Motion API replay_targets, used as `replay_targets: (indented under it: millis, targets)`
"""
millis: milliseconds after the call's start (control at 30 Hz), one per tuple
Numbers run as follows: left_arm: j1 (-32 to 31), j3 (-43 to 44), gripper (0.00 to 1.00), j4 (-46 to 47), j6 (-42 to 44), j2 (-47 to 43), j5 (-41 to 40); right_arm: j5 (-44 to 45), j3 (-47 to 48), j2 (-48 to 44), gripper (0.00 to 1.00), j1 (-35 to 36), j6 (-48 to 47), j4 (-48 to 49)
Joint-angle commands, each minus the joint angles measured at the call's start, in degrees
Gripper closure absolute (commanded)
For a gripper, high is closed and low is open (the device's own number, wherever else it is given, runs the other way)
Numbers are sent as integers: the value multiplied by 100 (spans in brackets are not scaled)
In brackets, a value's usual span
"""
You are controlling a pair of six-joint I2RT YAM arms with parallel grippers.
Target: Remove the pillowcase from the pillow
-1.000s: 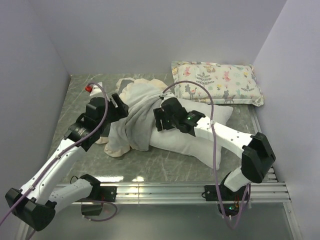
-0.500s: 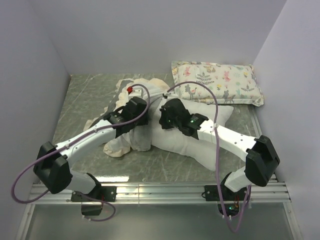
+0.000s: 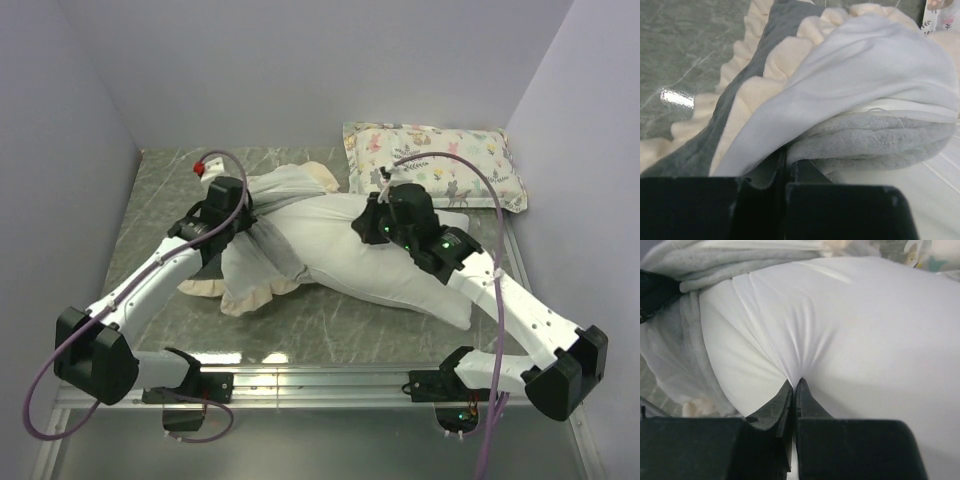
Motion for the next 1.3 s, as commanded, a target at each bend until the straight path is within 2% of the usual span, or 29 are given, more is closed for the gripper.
replay_targets:
  millis: [0, 300, 333, 467, 500, 533, 567, 633, 733, 833, 900, 1033, 1200, 1267]
  targets:
    - [1075, -409, 99, -148, 93, -275, -669, 596, 83, -865, 100, -810, -262, -549]
    - [2077, -1376, 99, 766, -487, -206, 509, 490, 382, -1085, 100, -1225, -377, -822]
    - [2305, -1577, 99, 897, -497, -162, 971, 463, 312, -1094, 100, -1233, -385, -804]
    - [2263, -1851, 99, 1504, -321, -232, 1687, -247, 31, -1042, 99, -1068, -587, -603]
    - [2237, -1860, 99, 1523, -295, -188, 1740, -171, -48, -1007, 92, -892, -640, -506]
    - [2158, -1817, 99, 1514, -260, -162, 1784, -31, -57, -980, 71, -708, -684, -471]
    - [2114, -1781, 100, 1470, -207, -127, 1785, 328, -58, -945, 58, -280, -780, -453]
    - [1974, -1711, 99, 1417, -163, -74, 1767, 541, 4, -857, 35, 118, -903, -374]
    - [1903, -1667, 99, 1382, -119, -91, 1828, 858, 39, -769, 24, 935, -1132, -172]
    - [1815, -1588, 99, 1330, -66, -135, 1864, 1279, 4, -515, 18, 1779, -1387, 39]
    - [1745, -1500, 99, 1277, -31, -152, 1855, 1673, -5, -129, 17, 2366, -1563, 180]
    - [1622, -1394, 98, 1198, 4, -196, 1881, 2307, 127, 732, 14, 3045, -1791, 540]
    - [1472, -1184, 96, 987, 101, -258, 1908, 2721, 408, 2252, 10, 3161, -1897, 690]
    - [1420, -1105, 89, 917, 180, -311, 1934, 2783, 487, 2813, 10, 3100, -1845, 594]
